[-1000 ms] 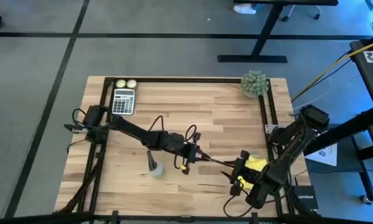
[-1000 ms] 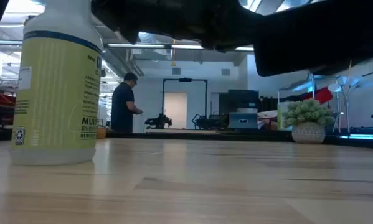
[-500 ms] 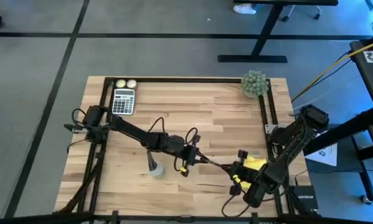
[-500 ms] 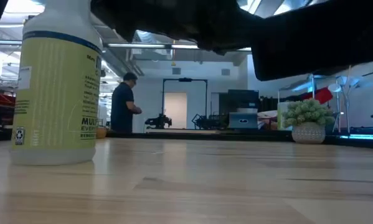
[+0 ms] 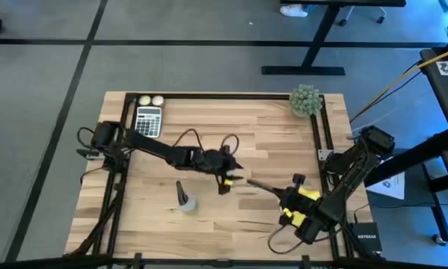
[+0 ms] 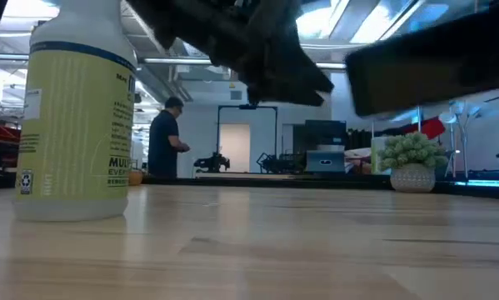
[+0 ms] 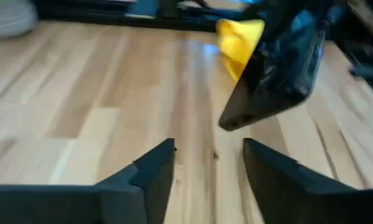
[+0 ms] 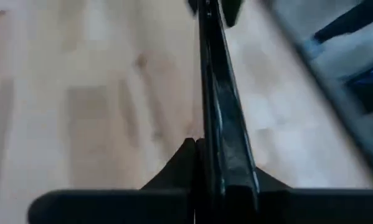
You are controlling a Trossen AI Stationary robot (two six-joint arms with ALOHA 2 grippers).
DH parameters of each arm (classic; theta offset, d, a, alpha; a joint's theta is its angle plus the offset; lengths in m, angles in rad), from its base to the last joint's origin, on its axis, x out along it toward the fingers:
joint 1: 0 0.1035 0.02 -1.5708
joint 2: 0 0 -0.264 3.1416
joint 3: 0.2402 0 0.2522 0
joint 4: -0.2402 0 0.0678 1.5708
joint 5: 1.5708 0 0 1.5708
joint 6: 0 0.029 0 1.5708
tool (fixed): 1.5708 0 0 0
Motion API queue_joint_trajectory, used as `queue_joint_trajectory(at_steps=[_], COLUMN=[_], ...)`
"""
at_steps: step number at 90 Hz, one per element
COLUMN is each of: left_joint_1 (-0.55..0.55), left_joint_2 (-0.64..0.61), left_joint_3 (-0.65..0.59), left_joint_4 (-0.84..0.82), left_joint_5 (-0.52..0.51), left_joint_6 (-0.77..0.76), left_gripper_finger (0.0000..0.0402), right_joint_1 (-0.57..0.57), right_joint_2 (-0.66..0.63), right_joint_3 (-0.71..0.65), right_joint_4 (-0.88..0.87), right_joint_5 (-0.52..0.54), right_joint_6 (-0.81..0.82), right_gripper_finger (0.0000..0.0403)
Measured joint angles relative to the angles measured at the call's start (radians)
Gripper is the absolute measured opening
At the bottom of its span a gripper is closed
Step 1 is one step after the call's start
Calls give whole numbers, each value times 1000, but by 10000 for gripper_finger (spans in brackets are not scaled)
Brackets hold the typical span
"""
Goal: Apply microfiber cloth
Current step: Spray the back of the black cellphone with the bottle cleaner
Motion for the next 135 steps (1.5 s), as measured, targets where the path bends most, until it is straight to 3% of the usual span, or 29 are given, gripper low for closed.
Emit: queue_joint_trajectory(at_steps=[16,36,52,73,99,108,121,135], left_joint_1=[31,60,96,155,184,174,161,168], left_joint_2=[-34,-39,-39,-39,-39,-39,-39,-38], left_joint_3=[0,0,0,0,0,0,0,-1], left_joint_4=[17,172,288,301,326,322,345,420], left_joint_5=[14,27,-67,-114,-179,-216,-258,-253], left_joint_6=[-191,-349,-455,-613,-688,-663,-684,-657], left_gripper_finger=[178,178,177,172,170,144,57,37], right_joint_1=[-119,-323,-431,-474,-471,-472,-471,-457], right_joint_2=[0,0,0,0,0,0,2,2], right_joint_3=[0,0,0,4,5,5,4,4], right_joint_4=[-105,-92,-83,-30,184,206,200,198], right_joint_5=[142,266,342,419,482,487,490,508], right_joint_6=[-52,-291,-445,-634,-957,-987,-1003,-1017], right_gripper_finger=[4,3,3,3,3,14,55,99])
